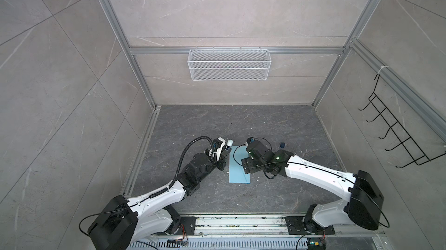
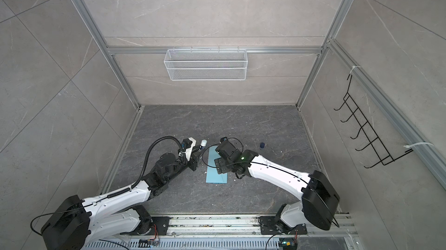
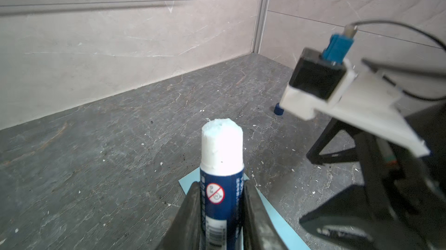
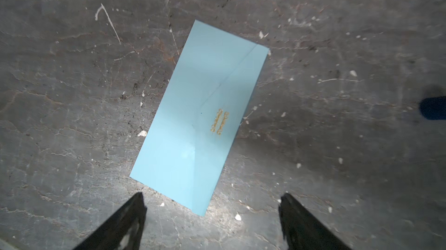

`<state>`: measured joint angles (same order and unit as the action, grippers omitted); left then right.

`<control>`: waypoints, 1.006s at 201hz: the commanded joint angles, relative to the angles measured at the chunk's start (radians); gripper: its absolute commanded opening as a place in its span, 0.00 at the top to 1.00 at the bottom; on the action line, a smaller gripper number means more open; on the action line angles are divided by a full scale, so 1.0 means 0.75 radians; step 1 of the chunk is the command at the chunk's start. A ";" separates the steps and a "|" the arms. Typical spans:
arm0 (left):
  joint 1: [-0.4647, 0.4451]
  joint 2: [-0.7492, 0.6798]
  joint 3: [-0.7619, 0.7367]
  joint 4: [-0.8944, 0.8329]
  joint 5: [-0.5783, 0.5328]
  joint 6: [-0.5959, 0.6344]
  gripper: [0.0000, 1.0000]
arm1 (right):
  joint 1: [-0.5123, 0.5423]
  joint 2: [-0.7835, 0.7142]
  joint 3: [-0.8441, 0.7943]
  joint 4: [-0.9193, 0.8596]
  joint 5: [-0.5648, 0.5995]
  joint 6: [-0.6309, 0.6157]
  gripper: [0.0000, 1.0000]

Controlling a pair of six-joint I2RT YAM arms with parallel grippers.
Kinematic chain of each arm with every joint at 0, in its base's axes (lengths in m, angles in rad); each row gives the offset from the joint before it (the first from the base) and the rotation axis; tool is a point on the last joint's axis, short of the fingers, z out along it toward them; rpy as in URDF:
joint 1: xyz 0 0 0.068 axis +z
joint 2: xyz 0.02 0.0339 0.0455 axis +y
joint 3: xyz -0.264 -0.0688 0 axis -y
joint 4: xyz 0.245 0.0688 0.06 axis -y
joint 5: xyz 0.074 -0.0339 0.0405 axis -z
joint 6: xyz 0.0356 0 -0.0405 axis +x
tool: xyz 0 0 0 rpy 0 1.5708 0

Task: Place the letter into the envelope and seal it
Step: 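Lower the right gripper onto the envelope and press along the flap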

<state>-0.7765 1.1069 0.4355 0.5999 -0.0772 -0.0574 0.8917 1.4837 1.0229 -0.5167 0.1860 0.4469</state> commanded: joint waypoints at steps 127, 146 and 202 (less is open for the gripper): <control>0.046 0.024 -0.008 0.027 -0.104 -0.123 1.00 | 0.318 0.146 -0.177 0.172 0.233 0.128 0.11; 0.046 0.023 -0.008 0.027 -0.101 -0.121 1.00 | 0.318 0.191 -0.174 0.181 0.276 0.123 0.11; 0.048 0.050 0.002 0.057 -0.076 -0.130 1.00 | 0.286 0.268 -0.121 0.268 0.388 0.075 0.13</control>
<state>-0.7456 1.1435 0.4297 0.5766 -0.1467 -0.1398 1.1248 1.6642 0.9085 -0.3622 0.4278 0.5217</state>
